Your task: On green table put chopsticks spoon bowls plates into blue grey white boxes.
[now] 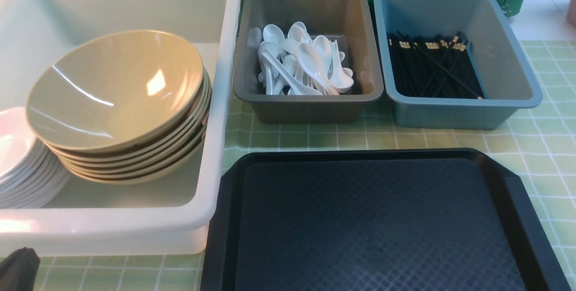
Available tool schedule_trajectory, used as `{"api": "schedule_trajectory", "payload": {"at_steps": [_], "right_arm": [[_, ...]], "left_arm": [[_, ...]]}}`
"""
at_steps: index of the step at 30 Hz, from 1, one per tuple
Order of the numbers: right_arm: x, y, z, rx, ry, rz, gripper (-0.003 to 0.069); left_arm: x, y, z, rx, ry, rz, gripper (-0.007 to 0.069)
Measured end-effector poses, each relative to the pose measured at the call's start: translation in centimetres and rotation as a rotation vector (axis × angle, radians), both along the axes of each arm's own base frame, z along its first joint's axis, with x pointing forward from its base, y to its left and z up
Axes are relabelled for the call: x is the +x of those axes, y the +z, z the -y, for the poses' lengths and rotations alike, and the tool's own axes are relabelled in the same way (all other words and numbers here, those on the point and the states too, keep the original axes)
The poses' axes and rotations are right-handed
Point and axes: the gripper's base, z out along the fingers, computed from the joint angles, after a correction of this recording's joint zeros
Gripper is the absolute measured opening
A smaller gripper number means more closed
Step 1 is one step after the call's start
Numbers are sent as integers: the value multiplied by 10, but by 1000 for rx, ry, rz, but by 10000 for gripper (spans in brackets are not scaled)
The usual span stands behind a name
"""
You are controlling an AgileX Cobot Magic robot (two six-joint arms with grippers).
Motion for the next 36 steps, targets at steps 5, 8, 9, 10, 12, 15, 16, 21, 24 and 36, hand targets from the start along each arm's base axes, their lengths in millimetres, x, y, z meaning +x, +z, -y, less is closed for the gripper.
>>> {"api": "schedule_trajectory", "payload": {"at_steps": [5,8,9,10,12,15,16,21,24,36], "right_arm": [[0,0,0,0,0,0,101],[0,0,0,0,0,0,106],[0,0,0,0,0,0,107],[0,0,0,0,0,0,109],[0,0,0,0,0,0,110],[0,0,0,0,0,0,110],[0,0,0,0,0,0,110],[0,0,0,0,0,0,114],[0,0,0,0,0,0,118],[0,0,0,0,0,0,131]], "left_arm": [[0,0,3,0,-52,0,-1],[0,0,3,0,-61,0,-1],[0,0,3,0,-61,0,-1],[0,0,3,0,-61,0,-1],[0,0,3,0,-61,0,-1],[0,0,3,0,-61,0,-1],[0,0,3,0,-61,0,-1],[0,0,3,0,-61,0,-1],[0,0,3,0,-61,0,-1],[0,0,3,0,-61,0,-1]]}}
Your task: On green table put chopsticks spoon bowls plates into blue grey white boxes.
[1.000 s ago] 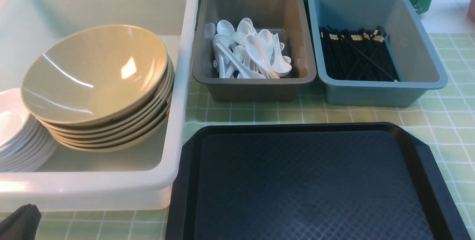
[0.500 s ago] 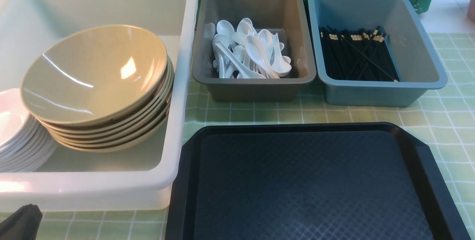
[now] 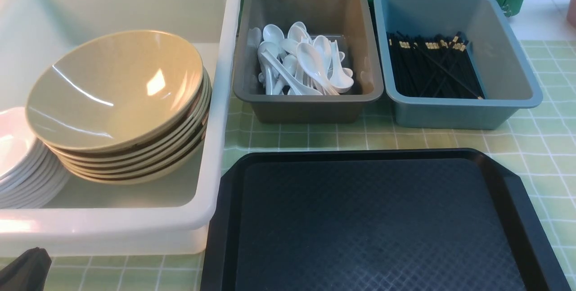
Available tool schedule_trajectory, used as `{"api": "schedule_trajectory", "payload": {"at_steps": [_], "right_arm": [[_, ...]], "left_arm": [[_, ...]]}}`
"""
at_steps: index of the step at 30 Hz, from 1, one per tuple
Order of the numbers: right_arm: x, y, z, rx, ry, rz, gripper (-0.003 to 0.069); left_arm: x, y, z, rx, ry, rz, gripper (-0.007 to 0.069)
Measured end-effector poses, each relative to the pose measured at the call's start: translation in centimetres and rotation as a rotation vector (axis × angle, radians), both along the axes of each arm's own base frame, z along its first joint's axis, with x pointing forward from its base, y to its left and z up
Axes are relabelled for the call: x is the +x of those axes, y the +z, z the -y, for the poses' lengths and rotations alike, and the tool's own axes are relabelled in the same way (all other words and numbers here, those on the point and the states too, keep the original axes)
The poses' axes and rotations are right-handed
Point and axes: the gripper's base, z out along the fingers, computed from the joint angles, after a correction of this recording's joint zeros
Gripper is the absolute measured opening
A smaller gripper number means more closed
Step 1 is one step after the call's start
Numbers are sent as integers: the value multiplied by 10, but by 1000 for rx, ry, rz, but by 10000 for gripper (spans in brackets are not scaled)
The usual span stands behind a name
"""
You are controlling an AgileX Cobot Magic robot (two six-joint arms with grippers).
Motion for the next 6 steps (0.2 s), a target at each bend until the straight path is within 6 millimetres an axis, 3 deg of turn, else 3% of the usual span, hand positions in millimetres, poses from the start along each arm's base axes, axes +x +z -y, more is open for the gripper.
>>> {"api": "schedule_trajectory", "payload": {"at_steps": [6], "right_arm": [[0,0,0,0,0,0,137]], "left_arm": [[0,0,0,0,0,0,-1]]}}
